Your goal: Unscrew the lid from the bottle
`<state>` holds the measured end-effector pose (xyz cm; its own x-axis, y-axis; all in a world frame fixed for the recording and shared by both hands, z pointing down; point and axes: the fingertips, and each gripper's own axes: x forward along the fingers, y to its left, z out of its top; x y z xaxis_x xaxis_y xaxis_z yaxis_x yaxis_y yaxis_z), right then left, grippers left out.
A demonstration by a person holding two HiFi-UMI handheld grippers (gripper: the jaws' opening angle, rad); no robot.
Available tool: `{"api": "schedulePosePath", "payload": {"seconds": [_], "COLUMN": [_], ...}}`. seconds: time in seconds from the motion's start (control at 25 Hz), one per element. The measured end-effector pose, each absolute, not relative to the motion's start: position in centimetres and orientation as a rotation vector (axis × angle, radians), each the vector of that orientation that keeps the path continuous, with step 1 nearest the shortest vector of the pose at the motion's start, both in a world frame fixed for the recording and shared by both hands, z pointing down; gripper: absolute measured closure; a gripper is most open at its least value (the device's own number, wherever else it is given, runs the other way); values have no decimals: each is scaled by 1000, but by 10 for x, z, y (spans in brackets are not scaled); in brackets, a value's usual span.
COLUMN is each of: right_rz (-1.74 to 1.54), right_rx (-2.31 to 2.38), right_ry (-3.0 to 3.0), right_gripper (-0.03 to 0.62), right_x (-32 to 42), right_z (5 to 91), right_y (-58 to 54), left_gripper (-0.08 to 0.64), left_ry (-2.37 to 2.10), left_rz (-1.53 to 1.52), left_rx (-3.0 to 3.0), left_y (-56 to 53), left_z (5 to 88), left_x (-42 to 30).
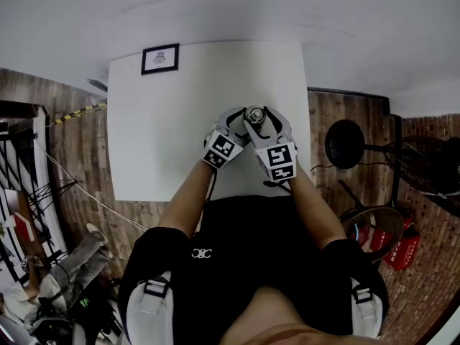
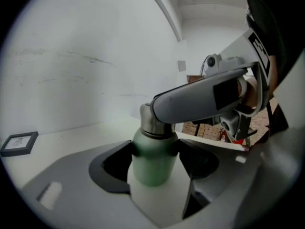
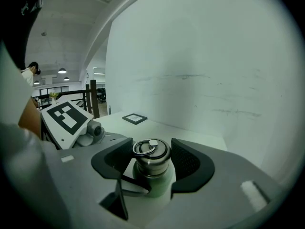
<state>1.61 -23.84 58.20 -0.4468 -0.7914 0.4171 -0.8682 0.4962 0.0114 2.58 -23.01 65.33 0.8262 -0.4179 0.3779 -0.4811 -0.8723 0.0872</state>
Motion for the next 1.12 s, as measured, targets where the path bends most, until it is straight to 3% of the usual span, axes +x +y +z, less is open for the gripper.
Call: {"api": "schedulePosePath", "payload": {"seconds": [0.36, 0.8, 1.12], "right_rz": [183, 30, 170], "right_rx": [1149, 304, 608], "right_ry": [-2467, -2575, -2672], "right_gripper": [344, 342, 333], "right_x": [16, 10, 21], "right_z": [581, 587, 561], "right_y": [-234, -227, -215], "left_gripper": [201, 200, 200], "left_ry": [-664, -608, -616], "left_rz": [490, 478, 478], "left_rx": [2874, 2898, 2903], "left_y": [-229, -230, -224], "left_z": [652, 654, 648], "left_x": [27, 26, 29]}}
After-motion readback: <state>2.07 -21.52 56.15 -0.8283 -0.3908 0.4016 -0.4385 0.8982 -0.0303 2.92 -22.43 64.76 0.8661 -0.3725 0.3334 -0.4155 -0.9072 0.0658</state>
